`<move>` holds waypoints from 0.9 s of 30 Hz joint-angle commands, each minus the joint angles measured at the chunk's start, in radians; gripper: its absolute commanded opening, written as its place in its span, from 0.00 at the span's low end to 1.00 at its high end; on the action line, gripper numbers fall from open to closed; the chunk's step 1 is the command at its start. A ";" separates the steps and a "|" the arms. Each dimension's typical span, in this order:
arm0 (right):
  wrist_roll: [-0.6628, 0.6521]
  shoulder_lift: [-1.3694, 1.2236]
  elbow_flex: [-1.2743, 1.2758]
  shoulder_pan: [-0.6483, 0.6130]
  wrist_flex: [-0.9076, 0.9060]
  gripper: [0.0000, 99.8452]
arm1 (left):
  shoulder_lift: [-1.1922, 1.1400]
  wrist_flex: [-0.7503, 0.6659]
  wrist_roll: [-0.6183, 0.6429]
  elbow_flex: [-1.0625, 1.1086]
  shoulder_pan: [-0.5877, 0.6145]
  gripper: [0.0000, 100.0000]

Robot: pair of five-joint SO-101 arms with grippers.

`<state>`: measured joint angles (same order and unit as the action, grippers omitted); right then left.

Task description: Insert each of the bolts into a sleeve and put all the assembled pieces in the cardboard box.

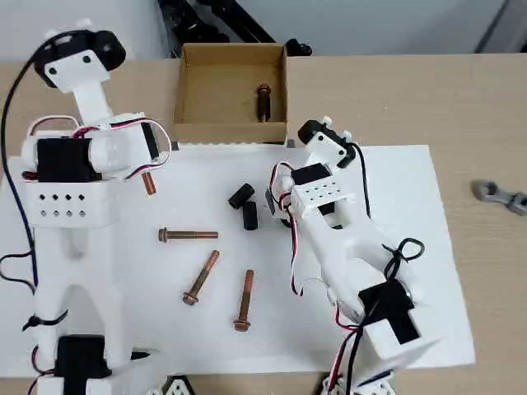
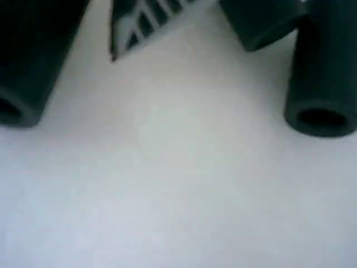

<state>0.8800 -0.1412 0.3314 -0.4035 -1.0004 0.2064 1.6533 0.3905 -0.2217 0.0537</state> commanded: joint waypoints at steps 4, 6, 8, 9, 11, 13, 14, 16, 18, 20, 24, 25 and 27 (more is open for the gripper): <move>0.009 -0.004 0.000 0.007 0.005 0.26 | 0.048 0.008 -0.008 -0.042 0.002 0.01; 0.008 -0.004 0.000 0.005 0.005 0.21 | 0.048 0.008 -0.006 -0.042 0.002 0.01; 0.006 -0.004 0.000 0.005 0.005 0.12 | 0.048 0.008 -0.005 -0.042 0.002 0.01; 0.006 -0.004 0.000 0.005 0.004 0.07 | 0.048 0.008 -0.005 -0.042 0.002 0.01; 0.006 -0.004 0.000 0.007 -0.001 0.01 | 0.048 0.008 -0.005 -0.042 0.002 0.01; 0.006 -0.004 0.000 0.008 -0.001 0.02 | 0.048 0.008 -0.005 -0.042 0.002 0.01; 0.006 -0.004 0.000 0.008 -0.001 0.02 | 0.048 0.008 -0.005 -0.042 0.002 0.01; 0.006 -0.004 0.000 0.007 -0.001 0.02 | 0.048 0.008 -0.005 -0.042 0.002 0.01; 0.006 -0.004 0.000 0.004 -0.001 0.02 | 0.048 0.008 -0.005 -0.042 0.002 0.01; 0.006 0.001 0.000 0.004 -0.001 0.02 | 0.048 0.008 -0.005 -0.042 0.002 0.01; 0.005 0.007 -0.009 0.004 -0.039 0.02 | 0.048 0.008 -0.006 -0.042 0.002 0.01; 0.005 0.007 -0.018 0.004 -0.059 0.02 | 0.048 0.008 -0.008 -0.042 0.002 0.01; 0.005 0.007 -0.044 0.004 -0.119 0.02 | 0.048 0.008 -0.008 -0.042 0.002 0.01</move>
<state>0.8784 -0.1442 0.3222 -0.3867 -1.0556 0.2064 1.6533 0.3905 -0.2217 0.0537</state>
